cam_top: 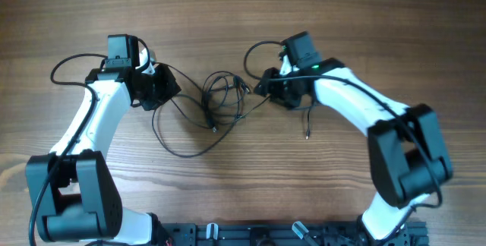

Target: Untangle cables

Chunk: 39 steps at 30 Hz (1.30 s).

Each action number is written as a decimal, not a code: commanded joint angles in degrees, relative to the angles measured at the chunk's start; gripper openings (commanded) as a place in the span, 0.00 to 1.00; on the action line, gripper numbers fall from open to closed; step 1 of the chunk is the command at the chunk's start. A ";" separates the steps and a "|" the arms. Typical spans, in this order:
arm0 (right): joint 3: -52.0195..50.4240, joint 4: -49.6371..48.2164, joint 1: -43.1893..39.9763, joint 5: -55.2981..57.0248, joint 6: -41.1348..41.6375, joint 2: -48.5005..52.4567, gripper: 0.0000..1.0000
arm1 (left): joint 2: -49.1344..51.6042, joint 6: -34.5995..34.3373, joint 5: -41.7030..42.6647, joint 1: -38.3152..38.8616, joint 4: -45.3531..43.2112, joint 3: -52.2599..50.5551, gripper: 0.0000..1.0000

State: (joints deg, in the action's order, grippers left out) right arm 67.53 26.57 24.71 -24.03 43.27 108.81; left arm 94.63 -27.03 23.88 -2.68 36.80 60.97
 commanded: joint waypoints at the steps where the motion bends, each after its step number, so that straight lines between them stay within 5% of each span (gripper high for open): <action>1: -0.48 -1.51 2.67 -0.48 4.94 3.98 0.39 | 0.22 1.14 -0.42 0.22 -0.15 -0.13 0.05; 6: -0.48 -1.97 2.86 -0.48 4.22 4.00 0.04 | 0.22 1.11 -0.42 0.22 -0.15 -0.13 0.05; 17: 0.57 3.13 -9.22 -7.96 -12.63 -12.37 0.04 | 0.22 -2.97 -15.26 -0.90 7.50 -0.13 0.04; 26: 0.55 8.48 -25.20 4.70 -14.78 -32.87 0.04 | 0.22 -12.31 -18.78 -9.90 9.09 -0.13 0.05; 39: 0.28 15.56 -27.85 19.17 -13.14 -31.89 0.04 | 0.22 -12.90 -20.50 -17.16 10.67 -0.26 0.04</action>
State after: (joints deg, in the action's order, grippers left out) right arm 67.66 41.95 -2.42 -12.73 28.21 76.07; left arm 94.63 -38.79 6.74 -18.65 46.98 60.95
